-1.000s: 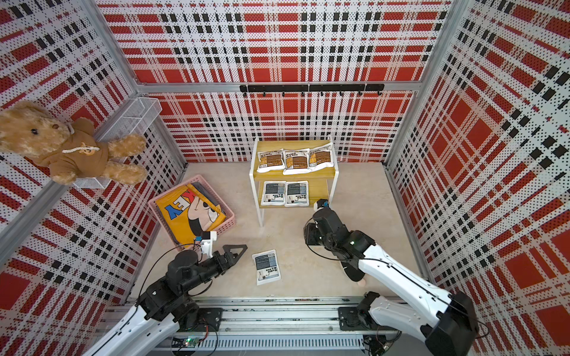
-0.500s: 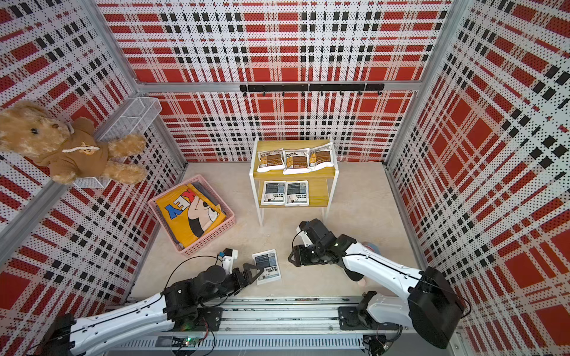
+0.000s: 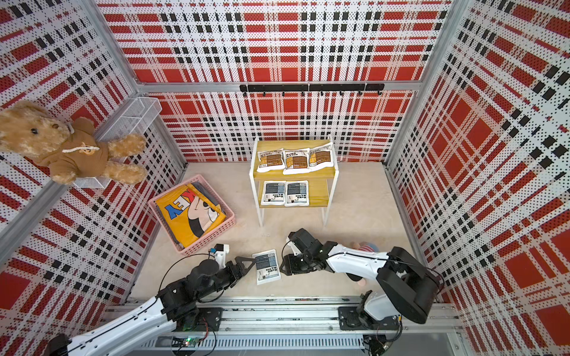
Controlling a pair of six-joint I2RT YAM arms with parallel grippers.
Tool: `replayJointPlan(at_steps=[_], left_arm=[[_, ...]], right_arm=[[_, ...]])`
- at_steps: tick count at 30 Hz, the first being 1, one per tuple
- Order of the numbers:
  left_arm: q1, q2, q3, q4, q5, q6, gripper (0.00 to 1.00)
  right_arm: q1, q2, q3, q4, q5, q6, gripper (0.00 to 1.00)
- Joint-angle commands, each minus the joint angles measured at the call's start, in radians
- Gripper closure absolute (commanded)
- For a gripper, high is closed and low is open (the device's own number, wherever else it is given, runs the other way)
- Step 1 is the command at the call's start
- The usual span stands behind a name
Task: Place the bagged coffee beans on the shelf by color
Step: Move the bagged coffee beans to the shelf.
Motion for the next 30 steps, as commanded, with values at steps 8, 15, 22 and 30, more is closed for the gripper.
replayJointPlan(at_steps=[8,15,22,30], left_arm=[[0.068,0.056,-0.052,0.050,0.110,0.077,0.22],[0.127,0.150,-0.069,0.110,0.172,0.137,0.27],[0.168,0.186,-0.103,0.178,0.216,0.155,0.34],[0.173,0.214,-0.134,0.248,0.231,0.157,0.36]], right_arm=[[0.040,0.119,0.025,0.120,-0.030,0.014,0.52],[0.050,0.176,0.036,0.145,-0.037,0.011,0.55],[0.052,0.221,0.045,0.170,-0.047,0.013,0.56],[0.055,0.249,0.063,0.178,-0.051,0.016,0.57]])
